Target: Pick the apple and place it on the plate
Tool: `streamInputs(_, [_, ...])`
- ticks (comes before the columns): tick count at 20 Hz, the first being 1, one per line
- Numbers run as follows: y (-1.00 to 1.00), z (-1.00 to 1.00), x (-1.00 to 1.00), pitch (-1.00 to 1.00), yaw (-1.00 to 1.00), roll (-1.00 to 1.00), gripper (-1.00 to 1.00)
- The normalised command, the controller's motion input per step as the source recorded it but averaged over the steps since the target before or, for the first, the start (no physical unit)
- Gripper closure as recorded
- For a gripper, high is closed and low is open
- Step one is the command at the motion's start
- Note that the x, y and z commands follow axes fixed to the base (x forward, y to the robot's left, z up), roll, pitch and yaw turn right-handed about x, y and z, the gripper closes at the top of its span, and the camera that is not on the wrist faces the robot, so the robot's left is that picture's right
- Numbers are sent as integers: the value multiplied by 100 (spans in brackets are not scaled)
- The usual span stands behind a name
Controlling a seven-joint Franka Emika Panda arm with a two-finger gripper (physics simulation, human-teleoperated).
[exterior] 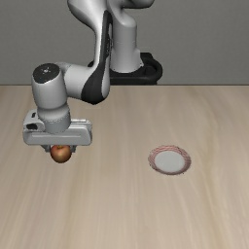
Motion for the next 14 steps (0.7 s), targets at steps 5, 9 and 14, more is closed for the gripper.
streamInputs(5, [0, 80, 0, 0, 0, 0, 100])
streamInputs(9, [25, 75, 0, 0, 0, 0, 100])
streamInputs(14, [100, 0, 0, 0, 0, 0, 100])
